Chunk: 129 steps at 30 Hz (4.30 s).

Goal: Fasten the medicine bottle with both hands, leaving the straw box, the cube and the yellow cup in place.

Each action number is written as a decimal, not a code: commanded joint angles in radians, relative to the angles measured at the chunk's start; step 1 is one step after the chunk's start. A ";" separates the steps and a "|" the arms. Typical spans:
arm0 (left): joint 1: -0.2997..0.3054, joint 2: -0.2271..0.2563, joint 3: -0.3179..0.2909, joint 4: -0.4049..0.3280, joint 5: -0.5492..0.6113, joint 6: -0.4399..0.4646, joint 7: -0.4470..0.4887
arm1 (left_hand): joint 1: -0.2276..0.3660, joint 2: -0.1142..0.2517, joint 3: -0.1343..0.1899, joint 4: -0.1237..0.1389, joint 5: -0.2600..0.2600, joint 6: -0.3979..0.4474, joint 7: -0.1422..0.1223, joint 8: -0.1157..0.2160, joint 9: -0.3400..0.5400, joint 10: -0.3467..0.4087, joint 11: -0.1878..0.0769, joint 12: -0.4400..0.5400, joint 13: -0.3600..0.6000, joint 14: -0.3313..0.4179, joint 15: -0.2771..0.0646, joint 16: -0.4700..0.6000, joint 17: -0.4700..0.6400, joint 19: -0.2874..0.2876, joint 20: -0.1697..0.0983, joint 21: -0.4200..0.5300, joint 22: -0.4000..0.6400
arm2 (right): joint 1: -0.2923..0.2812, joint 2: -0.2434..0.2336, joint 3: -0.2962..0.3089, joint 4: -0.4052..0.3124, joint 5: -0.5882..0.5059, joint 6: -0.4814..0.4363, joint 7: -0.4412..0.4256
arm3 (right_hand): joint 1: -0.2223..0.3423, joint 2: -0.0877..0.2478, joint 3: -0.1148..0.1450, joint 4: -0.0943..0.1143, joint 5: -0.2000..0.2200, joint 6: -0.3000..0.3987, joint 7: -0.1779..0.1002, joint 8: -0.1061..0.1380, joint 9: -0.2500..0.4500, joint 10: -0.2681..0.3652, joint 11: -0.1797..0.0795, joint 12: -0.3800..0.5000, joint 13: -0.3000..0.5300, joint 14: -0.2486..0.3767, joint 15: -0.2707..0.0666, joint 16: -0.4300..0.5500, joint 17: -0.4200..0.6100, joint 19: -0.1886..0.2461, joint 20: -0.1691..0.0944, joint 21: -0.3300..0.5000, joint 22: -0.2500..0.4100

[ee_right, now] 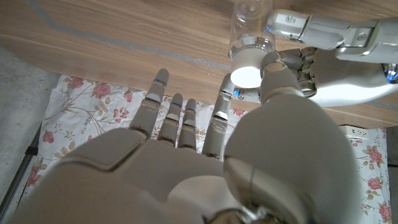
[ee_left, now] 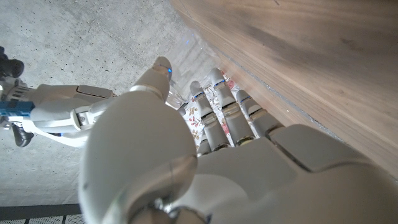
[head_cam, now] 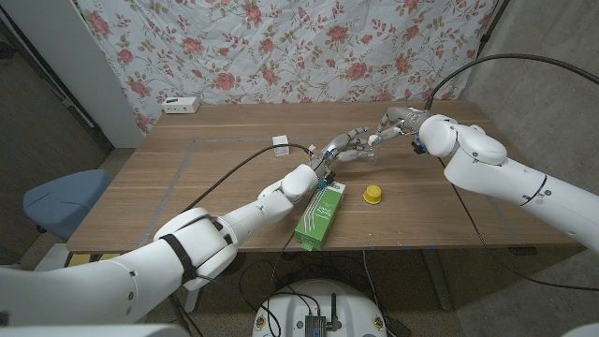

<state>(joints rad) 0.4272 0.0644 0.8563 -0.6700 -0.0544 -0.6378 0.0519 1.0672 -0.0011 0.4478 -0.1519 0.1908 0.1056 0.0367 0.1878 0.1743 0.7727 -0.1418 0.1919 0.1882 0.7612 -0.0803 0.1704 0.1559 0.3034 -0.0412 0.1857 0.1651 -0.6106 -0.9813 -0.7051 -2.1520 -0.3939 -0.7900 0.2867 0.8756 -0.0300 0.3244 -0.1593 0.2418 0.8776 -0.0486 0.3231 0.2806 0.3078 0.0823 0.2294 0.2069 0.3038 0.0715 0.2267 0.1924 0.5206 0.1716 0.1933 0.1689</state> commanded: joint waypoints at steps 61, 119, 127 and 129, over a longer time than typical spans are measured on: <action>-0.069 -0.067 0.016 0.181 -0.027 -0.058 -0.008 | -0.011 0.007 0.018 0.001 0.003 0.009 -0.007 0.001 0.004 0.006 -0.004 0.005 0.003 0.016 -0.110 0.002 0.003 0.014 -0.131 0.002 0.002 | 0.098 0.057 -0.132 0.039 -0.155 -0.127 0.084 | -0.281 -0.034 -0.108 0.101 -0.019 0.132 0.068 0.029 -0.011 0.106 0.035 -0.001 0.001 0.068 0.014 0.008 0.013 0.045 0.031 -0.001 0.004; 0.002 0.046 -0.016 -0.060 0.000 0.031 0.003 | -0.015 0.004 0.022 0.000 0.002 0.008 -0.005 0.001 0.004 0.007 -0.004 0.005 0.003 0.019 -0.115 0.002 0.003 0.012 -0.132 0.001 0.002 | 0.182 0.023 -0.105 -0.001 -0.083 -0.051 0.259 | -0.233 0.005 -0.067 0.009 0.005 -0.424 0.094 -0.142 0.017 -0.161 0.063 -0.042 0.012 -0.102 0.097 -0.034 0.004 -0.080 0.045 -0.009 0.004; 0.010 0.053 -0.021 -0.079 -0.001 0.039 -0.003 | -0.015 0.005 0.023 0.000 0.002 0.008 -0.006 0.001 0.004 0.008 -0.002 0.005 0.003 0.020 -0.116 0.002 0.003 0.012 -0.133 0.001 0.002 | 0.206 0.033 -0.123 0.008 -0.095 -0.042 0.292 | -0.204 0.012 -0.053 -0.002 0.012 -0.416 0.071 -0.130 0.013 -0.171 0.060 -0.039 0.013 -0.107 0.098 -0.032 0.004 -0.084 0.044 -0.008 0.005; 0.010 0.054 -0.022 -0.079 0.000 0.038 -0.004 | -0.016 0.005 0.023 0.000 0.002 0.008 -0.006 0.001 0.004 0.009 -0.003 0.005 0.003 0.020 -0.115 0.002 0.003 0.012 -0.133 0.001 0.002 | 0.214 0.037 -0.131 0.012 -0.100 -0.041 0.307 | -0.196 0.013 -0.049 -0.005 0.013 -0.415 0.065 -0.128 0.013 -0.175 0.059 -0.039 0.013 -0.110 0.096 -0.032 0.004 -0.084 0.044 -0.008 0.005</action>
<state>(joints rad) 0.4270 0.1049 0.8414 -0.7187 -0.0579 -0.6116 0.0549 1.0552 -0.0001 0.4629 -0.1504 0.1881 0.1105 0.0322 0.1878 0.1743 0.7740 -0.1431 0.1923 0.1880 0.7708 -0.0851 0.1704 0.1559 0.3034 -0.0412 0.1857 0.1651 -0.4292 -0.9570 -0.8113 -2.1501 -0.4759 -0.8412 0.5454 0.6651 -0.0163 0.2705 -0.1562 0.2479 0.4601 0.0287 0.1858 0.2921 0.1443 0.1411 0.1857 0.2166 0.2029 0.1679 0.1916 0.1954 0.4375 0.2150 0.1844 0.1702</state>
